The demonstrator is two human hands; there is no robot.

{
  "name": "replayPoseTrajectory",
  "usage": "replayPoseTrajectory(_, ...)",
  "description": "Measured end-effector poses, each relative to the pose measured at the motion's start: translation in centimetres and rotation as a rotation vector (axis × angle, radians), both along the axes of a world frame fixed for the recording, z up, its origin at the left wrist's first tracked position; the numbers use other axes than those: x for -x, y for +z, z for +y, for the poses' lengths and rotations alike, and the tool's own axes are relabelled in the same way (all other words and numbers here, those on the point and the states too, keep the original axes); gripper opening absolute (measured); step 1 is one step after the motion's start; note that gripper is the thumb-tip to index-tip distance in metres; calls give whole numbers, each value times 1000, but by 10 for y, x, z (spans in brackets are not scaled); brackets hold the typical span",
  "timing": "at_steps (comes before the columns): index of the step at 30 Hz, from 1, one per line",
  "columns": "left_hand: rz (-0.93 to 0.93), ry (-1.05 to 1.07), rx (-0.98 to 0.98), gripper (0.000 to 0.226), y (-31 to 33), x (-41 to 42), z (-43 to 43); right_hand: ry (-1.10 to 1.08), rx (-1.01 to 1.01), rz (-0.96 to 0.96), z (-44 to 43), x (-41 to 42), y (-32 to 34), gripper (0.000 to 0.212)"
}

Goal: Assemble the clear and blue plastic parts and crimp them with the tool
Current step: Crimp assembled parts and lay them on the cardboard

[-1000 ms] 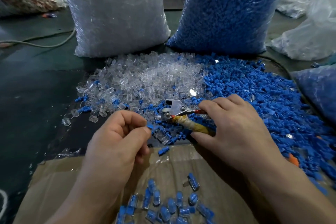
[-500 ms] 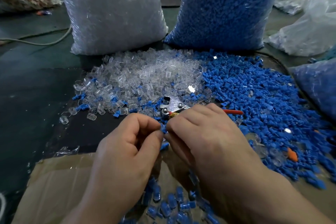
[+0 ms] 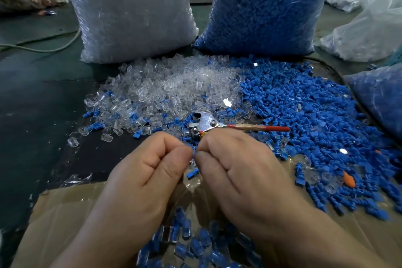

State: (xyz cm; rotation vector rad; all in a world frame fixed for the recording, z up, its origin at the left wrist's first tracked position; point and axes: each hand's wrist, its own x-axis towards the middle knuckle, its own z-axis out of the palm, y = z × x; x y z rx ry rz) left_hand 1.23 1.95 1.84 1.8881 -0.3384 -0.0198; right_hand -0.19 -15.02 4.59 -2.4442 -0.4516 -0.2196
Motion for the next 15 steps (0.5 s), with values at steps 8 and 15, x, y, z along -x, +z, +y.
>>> replayPoseTrajectory(8,-183,-62,-241,11,10,-3,14,-26,-53,341,-14,-4,-3,23)
replayPoseTrajectory(15,-123,-210,-678,26,8,-10,25,161,481,89,-4,-14,-17,24)
